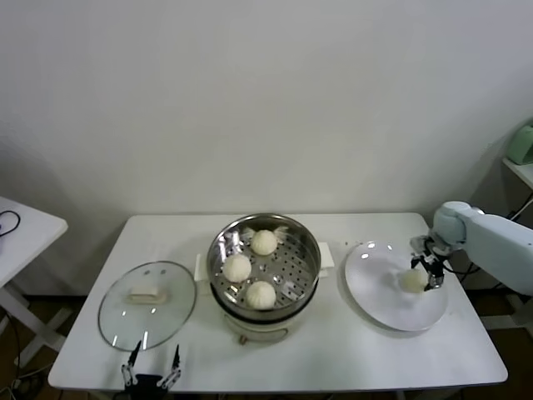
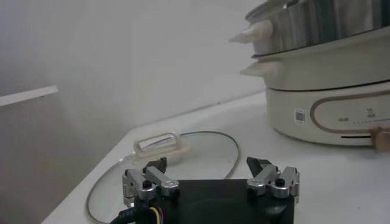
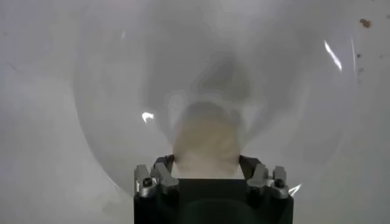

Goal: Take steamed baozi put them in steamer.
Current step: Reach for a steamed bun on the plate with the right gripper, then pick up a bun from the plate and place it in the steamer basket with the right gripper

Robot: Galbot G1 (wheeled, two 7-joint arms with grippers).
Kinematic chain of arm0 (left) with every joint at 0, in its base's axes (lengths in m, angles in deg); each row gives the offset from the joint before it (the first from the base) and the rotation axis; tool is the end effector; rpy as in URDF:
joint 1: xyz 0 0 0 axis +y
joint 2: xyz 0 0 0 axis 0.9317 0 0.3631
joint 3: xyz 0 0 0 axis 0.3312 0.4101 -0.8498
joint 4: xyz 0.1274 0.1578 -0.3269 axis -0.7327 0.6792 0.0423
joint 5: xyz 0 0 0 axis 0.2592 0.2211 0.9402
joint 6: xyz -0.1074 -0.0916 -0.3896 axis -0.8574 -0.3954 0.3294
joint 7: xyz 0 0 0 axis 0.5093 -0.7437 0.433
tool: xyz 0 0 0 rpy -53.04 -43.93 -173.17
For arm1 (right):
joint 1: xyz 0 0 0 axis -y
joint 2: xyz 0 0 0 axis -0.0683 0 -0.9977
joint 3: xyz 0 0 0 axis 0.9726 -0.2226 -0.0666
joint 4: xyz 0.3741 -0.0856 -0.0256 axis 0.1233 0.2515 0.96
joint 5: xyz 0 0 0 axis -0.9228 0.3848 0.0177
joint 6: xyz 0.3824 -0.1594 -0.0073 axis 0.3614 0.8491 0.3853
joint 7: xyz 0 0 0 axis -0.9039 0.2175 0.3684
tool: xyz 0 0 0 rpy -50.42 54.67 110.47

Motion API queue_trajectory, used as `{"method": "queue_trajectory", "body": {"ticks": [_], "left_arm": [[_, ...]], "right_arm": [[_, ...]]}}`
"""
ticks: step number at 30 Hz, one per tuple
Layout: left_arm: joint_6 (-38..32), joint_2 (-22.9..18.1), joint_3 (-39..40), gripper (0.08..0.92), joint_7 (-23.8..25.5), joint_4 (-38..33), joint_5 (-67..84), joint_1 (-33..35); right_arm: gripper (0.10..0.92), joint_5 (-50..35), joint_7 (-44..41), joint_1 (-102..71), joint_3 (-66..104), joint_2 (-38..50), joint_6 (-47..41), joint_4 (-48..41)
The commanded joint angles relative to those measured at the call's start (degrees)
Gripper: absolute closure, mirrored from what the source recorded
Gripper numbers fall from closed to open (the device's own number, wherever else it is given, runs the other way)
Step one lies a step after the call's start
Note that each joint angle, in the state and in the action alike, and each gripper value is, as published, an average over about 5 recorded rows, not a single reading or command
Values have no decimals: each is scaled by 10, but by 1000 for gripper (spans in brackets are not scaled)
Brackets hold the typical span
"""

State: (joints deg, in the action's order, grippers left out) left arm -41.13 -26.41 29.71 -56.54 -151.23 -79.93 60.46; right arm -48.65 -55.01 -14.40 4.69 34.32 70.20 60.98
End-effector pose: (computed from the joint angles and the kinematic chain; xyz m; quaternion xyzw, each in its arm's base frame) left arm 0.1089 0.0738 -0.4986 0.0162 -0.9852 -0.1327 0.1074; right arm 0.6192 -0.2591 -0.2652 0.4951 -0.4515 0.5830 0.4594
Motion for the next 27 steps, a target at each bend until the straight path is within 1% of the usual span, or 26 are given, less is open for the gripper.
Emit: {"method": "queue_trajectory", "body": {"ticks": [1, 4, 6, 10, 14, 19, 27], "left_arm": [[1, -1, 2, 177, 0, 0, 0, 0], [0, -1, 1, 177, 0, 1, 1, 0], [0, 0, 0, 177, 0, 1, 1, 0], [0, -1, 1, 177, 0, 0, 0, -1], [0, -1, 2, 177, 0, -1, 0, -2], [1, 0, 2, 177, 0, -3, 2, -2], [0, 1, 3, 177, 0, -8, 1, 1]], "right_arm": [[338, 8, 1, 2, 9, 4, 0, 10], [382, -8, 0, 26, -8, 11, -1, 30], [392, -30, -2, 58, -36, 19, -3, 55], [397, -103, -3, 172, -129, 39, -19, 141], [398, -200, -4, 291, -218, 41, -49, 213], [397, -331, 3, 414, -294, 19, -104, 300], [392, -480, 46, 540, -304, -50, -184, 409]]}}
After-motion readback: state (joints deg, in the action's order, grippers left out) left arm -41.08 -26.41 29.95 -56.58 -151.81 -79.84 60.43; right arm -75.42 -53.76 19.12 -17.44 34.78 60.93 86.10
